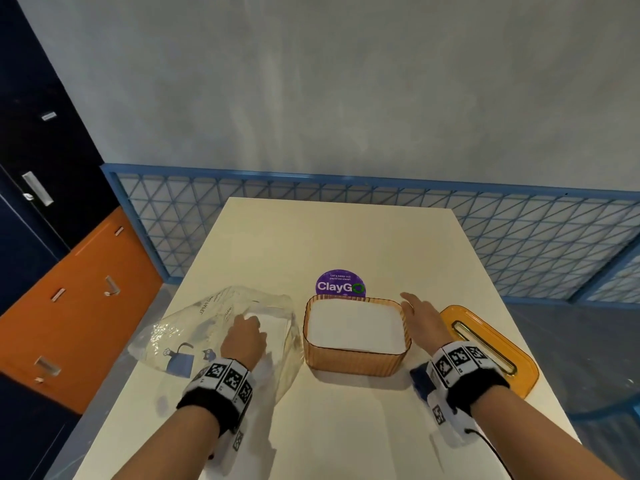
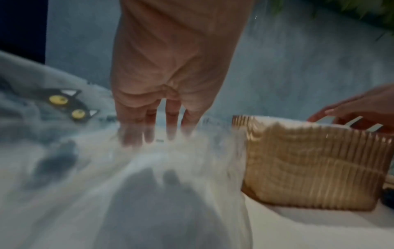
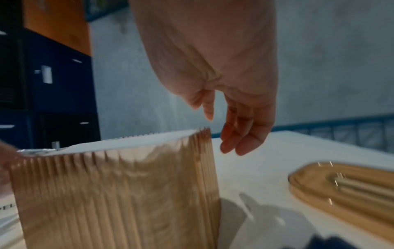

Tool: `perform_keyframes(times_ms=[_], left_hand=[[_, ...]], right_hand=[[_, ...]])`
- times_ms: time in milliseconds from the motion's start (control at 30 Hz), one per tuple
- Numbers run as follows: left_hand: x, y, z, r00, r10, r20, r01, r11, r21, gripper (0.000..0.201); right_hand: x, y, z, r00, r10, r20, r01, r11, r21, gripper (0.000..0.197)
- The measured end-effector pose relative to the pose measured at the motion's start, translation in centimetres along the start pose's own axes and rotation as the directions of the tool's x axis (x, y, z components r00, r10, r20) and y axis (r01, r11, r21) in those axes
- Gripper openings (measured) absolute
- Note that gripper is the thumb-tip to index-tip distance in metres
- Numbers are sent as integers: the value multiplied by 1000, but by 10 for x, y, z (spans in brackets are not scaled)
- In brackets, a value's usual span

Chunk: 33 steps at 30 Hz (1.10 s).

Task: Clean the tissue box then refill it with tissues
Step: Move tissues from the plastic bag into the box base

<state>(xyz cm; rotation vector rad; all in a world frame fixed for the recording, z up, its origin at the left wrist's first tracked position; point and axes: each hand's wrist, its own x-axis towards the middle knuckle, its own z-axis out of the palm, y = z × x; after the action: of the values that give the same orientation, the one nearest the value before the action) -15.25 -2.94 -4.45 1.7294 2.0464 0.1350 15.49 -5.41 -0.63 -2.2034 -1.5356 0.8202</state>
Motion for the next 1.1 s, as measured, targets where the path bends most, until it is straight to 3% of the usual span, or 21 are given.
perform_keyframes(times_ms=[100, 200, 600, 833, 1100], left_hand=[[2, 3, 20, 994, -45, 96, 37, 996, 81, 43], [-1, 9, 36, 991, -99, 87, 80, 978, 192, 52], [2, 9, 44, 996, -69, 58, 55, 975, 216, 43], [13, 24, 42, 991, -116, 59, 86, 922, 378, 68], [11, 32, 46, 986, -141, 85, 87, 885, 458, 42]], right_hand=[[-3, 4, 13, 993, 91, 82, -100, 988, 115, 47], [-7, 8, 21, 987, 139, 83, -150, 979, 140, 49], [-4, 12, 24, 985, 157, 73, -166, 977, 137, 48], [0, 15, 27, 987, 142, 70, -150, 981, 119, 48], [3, 18, 29, 990, 121, 74, -129, 985, 116, 47]])
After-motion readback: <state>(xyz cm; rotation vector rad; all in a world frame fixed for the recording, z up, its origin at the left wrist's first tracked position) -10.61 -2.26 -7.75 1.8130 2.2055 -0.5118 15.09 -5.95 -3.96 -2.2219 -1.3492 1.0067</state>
